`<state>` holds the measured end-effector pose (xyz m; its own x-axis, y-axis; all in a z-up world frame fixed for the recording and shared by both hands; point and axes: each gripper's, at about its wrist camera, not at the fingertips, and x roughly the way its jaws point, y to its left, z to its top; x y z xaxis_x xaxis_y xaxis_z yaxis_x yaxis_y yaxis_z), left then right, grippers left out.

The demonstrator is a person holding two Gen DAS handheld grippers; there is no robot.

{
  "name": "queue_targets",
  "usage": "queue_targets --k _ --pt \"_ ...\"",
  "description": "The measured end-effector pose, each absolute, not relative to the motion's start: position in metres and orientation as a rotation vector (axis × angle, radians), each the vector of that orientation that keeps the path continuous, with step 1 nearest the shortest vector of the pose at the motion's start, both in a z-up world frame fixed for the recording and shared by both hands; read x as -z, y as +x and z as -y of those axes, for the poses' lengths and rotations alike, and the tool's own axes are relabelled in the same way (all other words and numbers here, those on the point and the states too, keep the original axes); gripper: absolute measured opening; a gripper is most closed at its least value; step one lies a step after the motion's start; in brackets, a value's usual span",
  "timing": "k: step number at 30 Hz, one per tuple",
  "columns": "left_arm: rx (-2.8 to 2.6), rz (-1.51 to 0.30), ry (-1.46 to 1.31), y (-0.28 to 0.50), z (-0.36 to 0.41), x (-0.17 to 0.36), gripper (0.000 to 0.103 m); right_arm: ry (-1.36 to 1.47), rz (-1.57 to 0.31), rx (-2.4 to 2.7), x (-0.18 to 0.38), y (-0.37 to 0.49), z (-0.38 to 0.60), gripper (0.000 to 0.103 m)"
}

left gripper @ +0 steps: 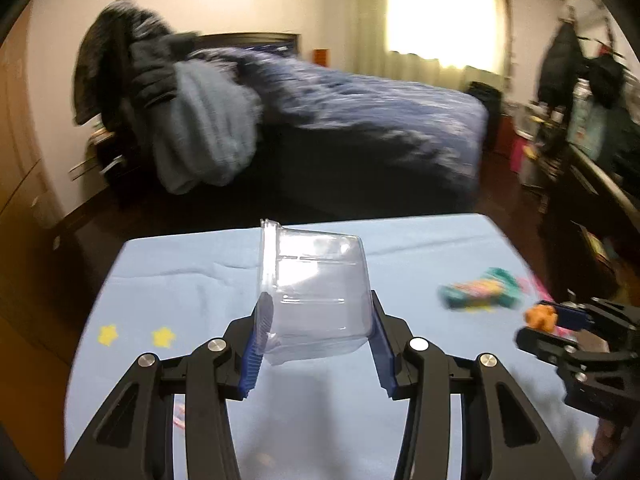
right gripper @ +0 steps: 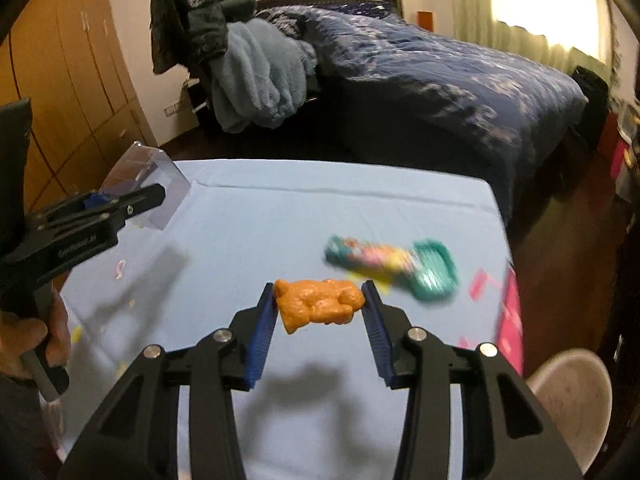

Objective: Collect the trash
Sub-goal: 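Carry the cup and orange toy over the wastebasket and open both tools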

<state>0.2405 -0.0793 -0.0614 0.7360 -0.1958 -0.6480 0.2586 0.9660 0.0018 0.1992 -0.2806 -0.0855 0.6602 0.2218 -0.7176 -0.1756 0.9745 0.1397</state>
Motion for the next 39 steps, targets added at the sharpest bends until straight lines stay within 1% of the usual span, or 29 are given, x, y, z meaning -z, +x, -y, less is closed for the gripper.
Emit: queue_targets --k 3,6,10,15,20,26,33,35,37,39 --pt "0.347 -0.693 0.109 0.215 0.115 0.057 0.047 0.108 -0.793 -0.159 0.08 0.163 0.314 0.043" --pt "0.463 -0.687 0.143 0.192 0.168 0.056 0.047 0.145 -0.761 -0.035 0.075 0.124 0.362 0.043" --pt "0.584 -0.697 0.174 0.177 0.23 0.059 0.047 0.187 -0.734 0.14 0.074 0.083 0.427 0.043" --pt "0.733 -0.714 0.22 0.162 0.311 0.068 0.047 0.222 -0.725 0.285 0.083 0.055 0.486 0.043" --pt "0.805 -0.733 0.253 0.154 0.362 0.078 0.047 0.248 -0.711 0.391 0.098 0.039 0.522 0.043" --pt "0.825 -0.755 0.298 0.156 0.398 0.092 0.049 0.27 -0.739 0.392 0.121 0.047 0.538 0.044" --pt "0.835 -0.791 0.295 0.168 0.419 0.103 0.052 0.284 -0.757 0.395 0.139 0.055 0.549 0.045" --pt "0.843 -0.792 0.292 0.169 0.424 0.105 0.054 0.287 -0.756 0.396 0.142 0.056 0.552 0.046" --pt "0.847 -0.788 0.289 0.169 0.426 0.104 0.062 0.289 -0.75 0.402 0.144 0.055 0.553 0.05" --pt "0.855 -0.781 0.281 0.167 0.425 0.101 0.064 0.289 -0.749 0.404 0.144 0.053 0.553 0.052"
